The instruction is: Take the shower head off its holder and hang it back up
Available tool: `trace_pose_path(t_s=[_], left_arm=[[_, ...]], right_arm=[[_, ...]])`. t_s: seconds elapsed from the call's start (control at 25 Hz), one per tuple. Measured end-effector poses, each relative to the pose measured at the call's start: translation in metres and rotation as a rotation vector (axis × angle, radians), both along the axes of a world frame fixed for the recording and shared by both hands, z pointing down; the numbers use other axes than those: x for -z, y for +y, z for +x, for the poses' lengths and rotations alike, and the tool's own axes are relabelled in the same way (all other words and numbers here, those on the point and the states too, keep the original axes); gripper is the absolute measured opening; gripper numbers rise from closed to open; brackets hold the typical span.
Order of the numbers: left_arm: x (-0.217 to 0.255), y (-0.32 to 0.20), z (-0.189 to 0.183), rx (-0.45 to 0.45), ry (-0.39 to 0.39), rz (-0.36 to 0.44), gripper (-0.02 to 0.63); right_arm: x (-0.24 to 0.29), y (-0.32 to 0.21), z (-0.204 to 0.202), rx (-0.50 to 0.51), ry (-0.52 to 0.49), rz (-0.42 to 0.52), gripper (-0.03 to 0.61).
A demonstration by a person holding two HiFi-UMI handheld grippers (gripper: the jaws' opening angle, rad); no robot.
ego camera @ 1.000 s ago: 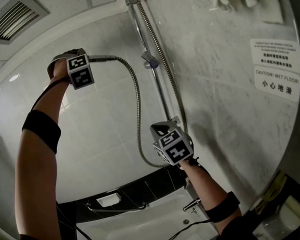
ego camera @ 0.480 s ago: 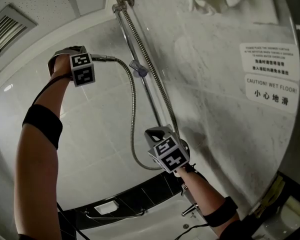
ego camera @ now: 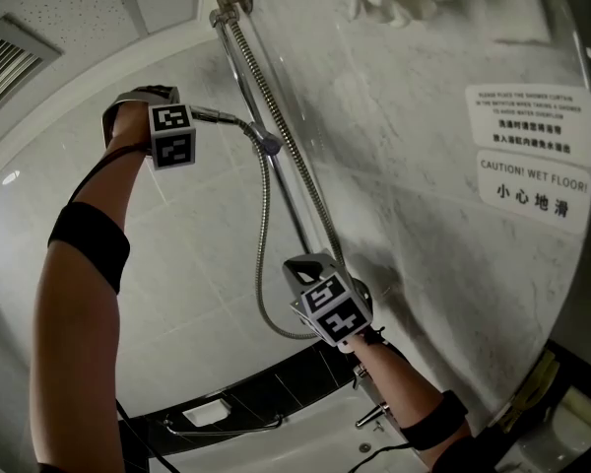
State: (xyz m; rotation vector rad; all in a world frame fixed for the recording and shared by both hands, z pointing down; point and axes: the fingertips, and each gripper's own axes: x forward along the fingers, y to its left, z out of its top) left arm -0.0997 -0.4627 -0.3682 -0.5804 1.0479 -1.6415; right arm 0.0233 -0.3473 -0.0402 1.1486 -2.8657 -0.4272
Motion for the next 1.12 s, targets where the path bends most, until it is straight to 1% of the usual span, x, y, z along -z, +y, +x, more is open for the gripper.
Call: trace_pose_path(t_s=[0.28,0.48,0.8,0.96,1.12], left_arm=[[-0.013,-0.012,0.025,-0.011,-0.100,-0.010,0.035],[-0.010,-0.014,0.037,-0.013,-0.177,0.016,0.035],[-0.005,-0.013,0.067,-0.028,-0.335,0.077,0.034],[-0.007,-0.014,0.071,-0.031,-0.357,0.082,0.034],[-0.007,-0.014,0.073,-0.053,-0.374,0.079,0.034]], right_arm=[[0.001,-0.001,0.008,-0.003,-0.009,0.001,0.021],[-0.004,-0.004,0.014,-0.007,-0.011,-0.006,0.021],[-0.015,-0.010,0.010,-0.004,-0.011,-0.028,0.021],[-0.018,-0.010,0.009,-0.001,-0.008,-0.032,0.021],[-0.020,-0.012,0.011,-0.007,-0.010,-0.039,0.021]])
